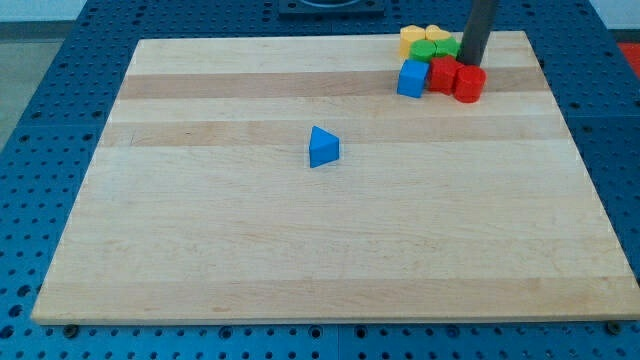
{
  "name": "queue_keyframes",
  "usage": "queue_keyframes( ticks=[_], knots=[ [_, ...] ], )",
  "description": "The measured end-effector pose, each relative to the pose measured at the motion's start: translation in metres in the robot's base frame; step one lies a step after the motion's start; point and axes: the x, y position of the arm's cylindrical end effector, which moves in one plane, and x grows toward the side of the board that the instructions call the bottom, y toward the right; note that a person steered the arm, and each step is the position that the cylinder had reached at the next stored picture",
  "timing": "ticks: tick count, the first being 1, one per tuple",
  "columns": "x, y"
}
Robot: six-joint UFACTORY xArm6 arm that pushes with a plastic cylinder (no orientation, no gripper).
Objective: Slightly push the red star left to the red circle
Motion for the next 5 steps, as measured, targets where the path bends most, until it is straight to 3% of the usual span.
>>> queue_keyframes(
  ticks=[5],
  knots=[
    [-0.002,-0.033]
  ],
)
